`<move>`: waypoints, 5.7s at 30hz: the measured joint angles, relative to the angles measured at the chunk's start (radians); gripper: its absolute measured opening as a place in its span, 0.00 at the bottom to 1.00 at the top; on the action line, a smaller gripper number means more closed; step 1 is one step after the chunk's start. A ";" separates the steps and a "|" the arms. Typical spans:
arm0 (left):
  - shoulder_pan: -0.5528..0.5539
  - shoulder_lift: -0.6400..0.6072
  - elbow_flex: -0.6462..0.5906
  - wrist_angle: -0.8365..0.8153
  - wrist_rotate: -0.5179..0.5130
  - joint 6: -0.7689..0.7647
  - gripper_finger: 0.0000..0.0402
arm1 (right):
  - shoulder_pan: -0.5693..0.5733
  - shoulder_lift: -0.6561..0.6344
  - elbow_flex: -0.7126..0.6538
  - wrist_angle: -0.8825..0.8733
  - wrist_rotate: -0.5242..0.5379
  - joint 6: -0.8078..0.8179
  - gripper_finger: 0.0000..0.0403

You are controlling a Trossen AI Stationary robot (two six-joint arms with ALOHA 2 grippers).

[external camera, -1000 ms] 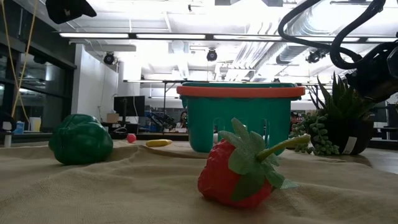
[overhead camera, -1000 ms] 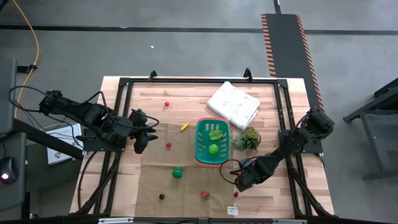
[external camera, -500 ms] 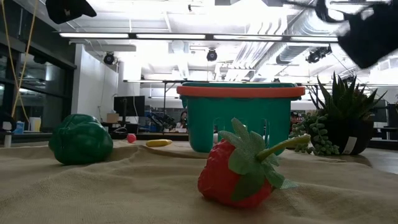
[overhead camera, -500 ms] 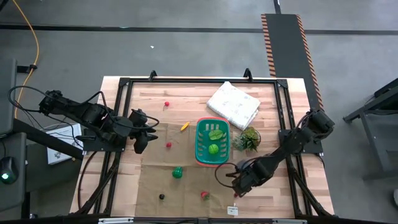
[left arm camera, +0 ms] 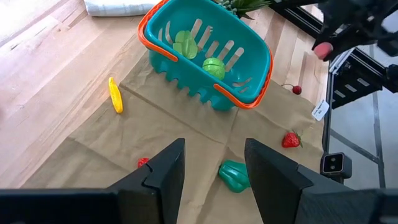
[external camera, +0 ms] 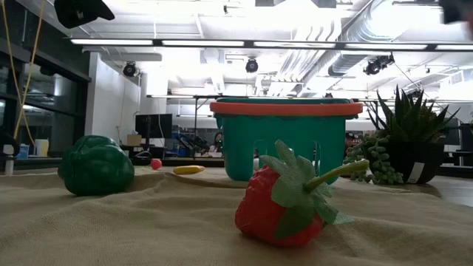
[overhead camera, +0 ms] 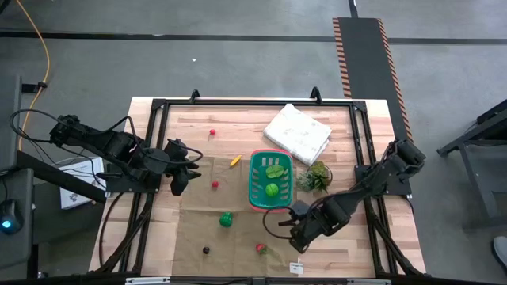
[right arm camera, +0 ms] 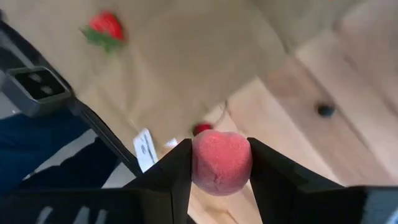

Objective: Pick and placing Produce into tupperware
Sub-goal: Put the pink peach into the blue basket, then put the bottom red cherry into the blue basket

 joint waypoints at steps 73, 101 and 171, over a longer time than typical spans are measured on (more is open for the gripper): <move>0.000 0.001 0.000 0.002 -0.055 -0.009 0.38 | -0.626 0.230 0.164 0.059 -0.114 -1.168 0.31; 0.000 0.001 0.000 0.002 -0.047 0.000 0.38 | -0.627 0.230 0.116 0.125 -0.191 -1.157 0.38; 0.000 0.097 0.000 0.004 0.021 -0.132 0.38 | 0.347 -0.204 -0.050 -0.542 0.884 0.694 0.35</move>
